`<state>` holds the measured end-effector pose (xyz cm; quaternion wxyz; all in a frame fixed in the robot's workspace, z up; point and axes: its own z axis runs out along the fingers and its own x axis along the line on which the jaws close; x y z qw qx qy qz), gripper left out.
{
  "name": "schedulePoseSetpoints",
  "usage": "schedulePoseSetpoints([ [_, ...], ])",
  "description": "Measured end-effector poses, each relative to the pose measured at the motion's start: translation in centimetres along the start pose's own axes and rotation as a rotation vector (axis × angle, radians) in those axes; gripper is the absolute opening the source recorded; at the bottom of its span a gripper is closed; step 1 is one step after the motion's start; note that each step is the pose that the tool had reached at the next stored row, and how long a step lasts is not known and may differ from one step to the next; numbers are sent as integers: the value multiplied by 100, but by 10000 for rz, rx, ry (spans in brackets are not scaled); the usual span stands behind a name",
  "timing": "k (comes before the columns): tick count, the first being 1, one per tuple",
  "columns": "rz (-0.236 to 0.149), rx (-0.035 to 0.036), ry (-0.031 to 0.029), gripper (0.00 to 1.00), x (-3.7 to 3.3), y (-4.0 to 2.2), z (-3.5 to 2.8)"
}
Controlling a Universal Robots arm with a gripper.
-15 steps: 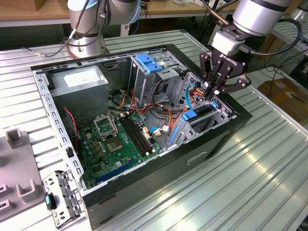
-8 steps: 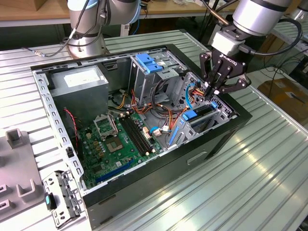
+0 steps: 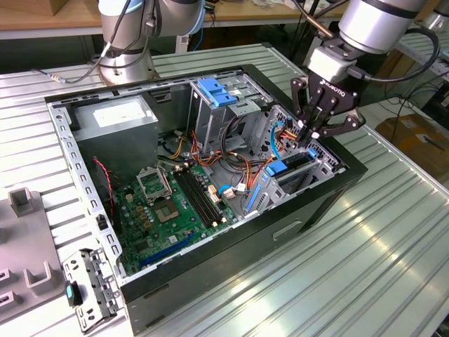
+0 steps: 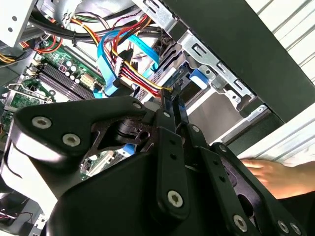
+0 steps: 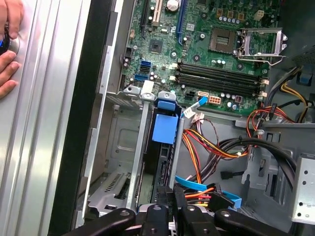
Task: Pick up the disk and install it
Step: 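Insert the first disk wire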
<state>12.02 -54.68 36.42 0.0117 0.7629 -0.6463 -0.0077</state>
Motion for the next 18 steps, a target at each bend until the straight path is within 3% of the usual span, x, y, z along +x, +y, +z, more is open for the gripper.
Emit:
schedulePoseSetpoints([
  [2, 175, -1, -5, 17, 0, -1, 29],
  [5, 832, -3, -23, 17, 0, -2, 70],
  [7, 1034, -4, -28, 17, 2, -2, 89],
  [10, 1044, 1, -29, 17, 38, 4, 111],
  [18, 1158, 55, -25, 17, 42, 29, 156],
])
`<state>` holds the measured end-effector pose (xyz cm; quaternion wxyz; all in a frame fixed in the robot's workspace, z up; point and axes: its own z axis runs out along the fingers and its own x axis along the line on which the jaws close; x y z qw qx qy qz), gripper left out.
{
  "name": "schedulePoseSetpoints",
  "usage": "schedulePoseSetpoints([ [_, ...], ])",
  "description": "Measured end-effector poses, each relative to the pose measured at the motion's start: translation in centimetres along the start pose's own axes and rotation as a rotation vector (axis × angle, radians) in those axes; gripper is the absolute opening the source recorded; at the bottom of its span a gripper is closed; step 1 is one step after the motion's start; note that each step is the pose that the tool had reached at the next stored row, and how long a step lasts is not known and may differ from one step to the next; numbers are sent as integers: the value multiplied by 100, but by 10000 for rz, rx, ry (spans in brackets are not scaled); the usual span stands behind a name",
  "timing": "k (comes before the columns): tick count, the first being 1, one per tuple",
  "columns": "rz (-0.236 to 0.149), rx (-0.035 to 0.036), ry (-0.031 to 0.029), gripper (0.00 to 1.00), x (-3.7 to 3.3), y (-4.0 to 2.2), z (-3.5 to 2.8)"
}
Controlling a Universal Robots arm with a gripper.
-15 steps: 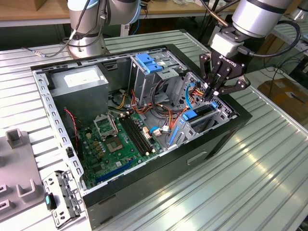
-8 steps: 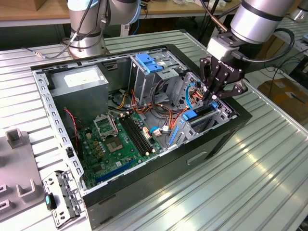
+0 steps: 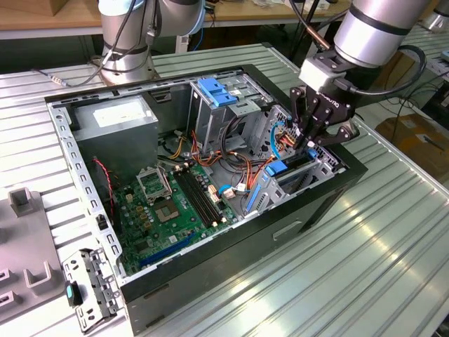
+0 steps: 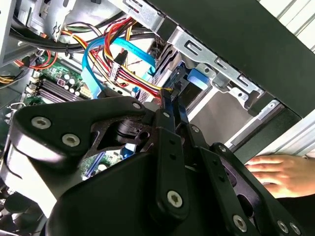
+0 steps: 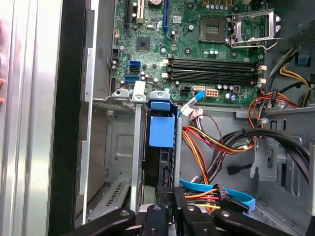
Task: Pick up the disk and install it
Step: 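Insert the first disk wire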
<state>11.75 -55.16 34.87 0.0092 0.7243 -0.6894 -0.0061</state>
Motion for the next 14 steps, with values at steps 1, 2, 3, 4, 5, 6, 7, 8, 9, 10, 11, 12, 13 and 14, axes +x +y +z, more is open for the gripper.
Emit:
schedulePoseSetpoints([
  [1, 1, 2, -1, 17, 1, 6, 3],
  [2, 6, 4, 0, 17, 2, 9, 4],
  [3, 24, 5, 1, 17, 2, 9, 5],
  [4, 67, 5, 0, 17, 2, 9, 6],
  [5, 131, 5, -3, 17, 3, 10, 9],
  [6, 206, 5, -5, 17, 3, 10, 12],
  [7, 360, 4, -8, 17, 3, 10, 18],
  [8, 441, 4, -10, 17, 3, 10, 24],
  [9, 478, 4, -10, 17, 3, 10, 28],
  [10, 505, 4, -11, 17, 3, 9, 32],
  [11, 526, 3, -9, 17, 3, 7, 35],
  [12, 543, 3, -8, 17, 3, 5, 37],
  [13, 559, 3, -8, 17, 3, 4, 41],
  [14, 572, 3, -9, 17, 3, 3, 43],
])
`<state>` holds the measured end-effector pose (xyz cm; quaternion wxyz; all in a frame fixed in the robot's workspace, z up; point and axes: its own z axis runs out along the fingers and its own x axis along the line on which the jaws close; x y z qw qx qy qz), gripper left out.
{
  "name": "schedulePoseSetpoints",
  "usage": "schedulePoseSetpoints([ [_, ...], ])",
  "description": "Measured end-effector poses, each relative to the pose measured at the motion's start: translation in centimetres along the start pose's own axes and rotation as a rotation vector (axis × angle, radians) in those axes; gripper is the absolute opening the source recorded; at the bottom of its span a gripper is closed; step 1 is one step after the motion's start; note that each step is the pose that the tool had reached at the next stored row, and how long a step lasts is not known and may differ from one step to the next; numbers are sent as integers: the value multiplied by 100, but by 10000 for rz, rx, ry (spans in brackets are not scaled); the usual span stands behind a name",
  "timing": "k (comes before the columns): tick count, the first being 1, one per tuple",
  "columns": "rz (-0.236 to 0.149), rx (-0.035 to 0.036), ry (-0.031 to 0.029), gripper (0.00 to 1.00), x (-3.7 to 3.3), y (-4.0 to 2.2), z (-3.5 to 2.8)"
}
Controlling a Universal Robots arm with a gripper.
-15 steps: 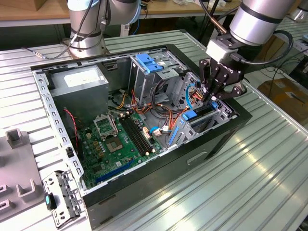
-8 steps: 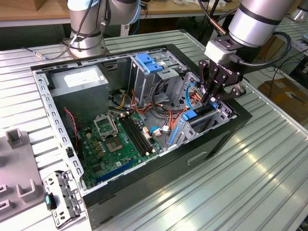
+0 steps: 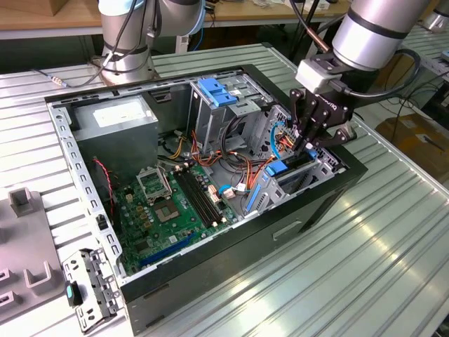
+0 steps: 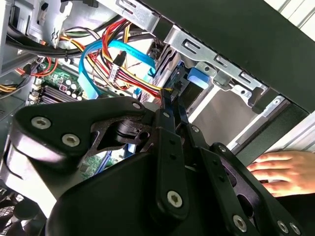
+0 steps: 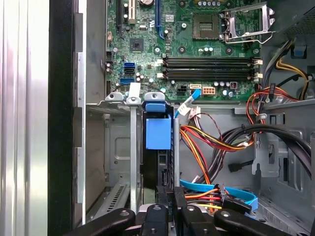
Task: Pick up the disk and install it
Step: 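Insert the first disk wire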
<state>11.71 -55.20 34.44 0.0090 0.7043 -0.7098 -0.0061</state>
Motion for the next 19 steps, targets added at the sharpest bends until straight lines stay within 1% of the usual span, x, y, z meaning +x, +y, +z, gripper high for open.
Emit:
schedulePoseSetpoints([
  [3, 18, 0, -4, 17, 0, 0, 2],
  [5, 45, 0, -8, 17, 0, 0, -15],
  [7, 100, 0, -3, 17, 4, 0, -19],
  [12, 131, 0, -4, 17, 17, 0, -13],
  [14, 131, 0, -5, 17, 17, 0, 5],
  [16, 131, 0, -7, 17, 17, -1, 40],
  [19, 131, -1, -7, 17, 17, -1, 47],
])
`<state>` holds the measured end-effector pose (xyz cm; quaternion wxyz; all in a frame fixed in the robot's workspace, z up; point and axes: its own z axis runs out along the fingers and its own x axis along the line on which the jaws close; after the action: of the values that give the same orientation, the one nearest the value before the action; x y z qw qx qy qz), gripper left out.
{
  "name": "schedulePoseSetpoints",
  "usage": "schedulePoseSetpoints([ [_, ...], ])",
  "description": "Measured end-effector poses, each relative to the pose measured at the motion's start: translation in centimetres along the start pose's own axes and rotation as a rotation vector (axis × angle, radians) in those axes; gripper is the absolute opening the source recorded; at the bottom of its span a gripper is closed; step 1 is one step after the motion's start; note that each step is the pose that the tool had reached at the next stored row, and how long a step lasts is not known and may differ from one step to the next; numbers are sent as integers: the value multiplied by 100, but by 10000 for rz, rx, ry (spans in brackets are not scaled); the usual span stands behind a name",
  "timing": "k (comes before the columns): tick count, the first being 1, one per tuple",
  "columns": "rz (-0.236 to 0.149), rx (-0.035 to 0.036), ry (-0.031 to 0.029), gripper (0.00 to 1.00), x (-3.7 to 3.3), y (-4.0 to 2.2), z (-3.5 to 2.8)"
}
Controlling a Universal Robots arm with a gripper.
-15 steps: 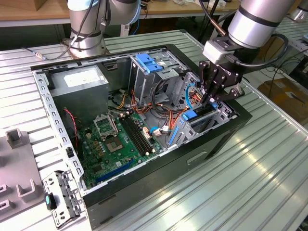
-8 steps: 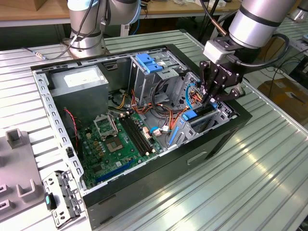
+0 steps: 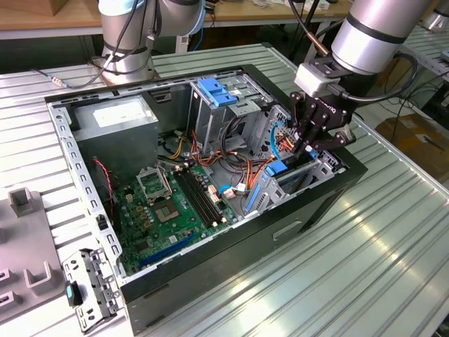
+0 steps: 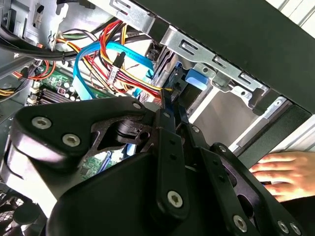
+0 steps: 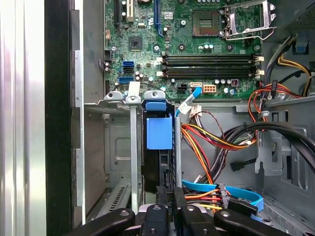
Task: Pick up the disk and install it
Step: 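Insert the first disk wire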
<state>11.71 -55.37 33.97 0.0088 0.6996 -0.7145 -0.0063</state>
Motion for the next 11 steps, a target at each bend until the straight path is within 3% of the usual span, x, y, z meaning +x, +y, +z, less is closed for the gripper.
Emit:
schedulePoseSetpoints([
  [7, 0, 1, -5, 18, 0, 0, 3],
  [8, 0, 0, -3, 24, 0, 0, -3],
  [11, 0, 1, 0, 24, 0, 1, -67],
])
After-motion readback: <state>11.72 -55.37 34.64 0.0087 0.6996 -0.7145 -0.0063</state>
